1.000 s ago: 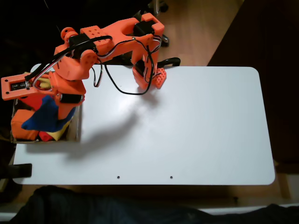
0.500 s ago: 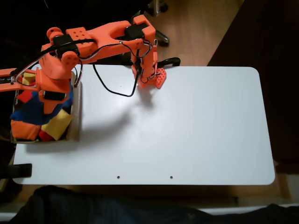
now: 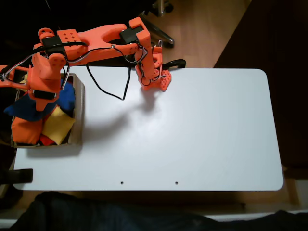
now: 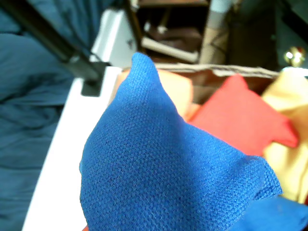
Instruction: Grasp a bag and put it in the box.
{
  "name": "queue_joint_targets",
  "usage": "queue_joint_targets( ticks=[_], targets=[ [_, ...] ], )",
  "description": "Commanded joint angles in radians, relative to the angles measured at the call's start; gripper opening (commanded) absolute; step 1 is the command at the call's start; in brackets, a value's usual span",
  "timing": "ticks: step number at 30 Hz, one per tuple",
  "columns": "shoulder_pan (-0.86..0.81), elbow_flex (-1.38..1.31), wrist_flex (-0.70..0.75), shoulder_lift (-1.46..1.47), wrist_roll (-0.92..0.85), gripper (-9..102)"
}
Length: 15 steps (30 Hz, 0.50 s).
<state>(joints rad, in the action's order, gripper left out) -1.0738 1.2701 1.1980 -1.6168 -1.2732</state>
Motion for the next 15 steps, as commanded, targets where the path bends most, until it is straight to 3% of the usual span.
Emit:
queue_joint_targets(
  ticks=[1,15],
  targets=[
    [-0.028,-0.095,-0.023,-0.009,-0.014,1],
    [-0.081,-0.097,-0.103,0.078,-0.057,1]
  ],
)
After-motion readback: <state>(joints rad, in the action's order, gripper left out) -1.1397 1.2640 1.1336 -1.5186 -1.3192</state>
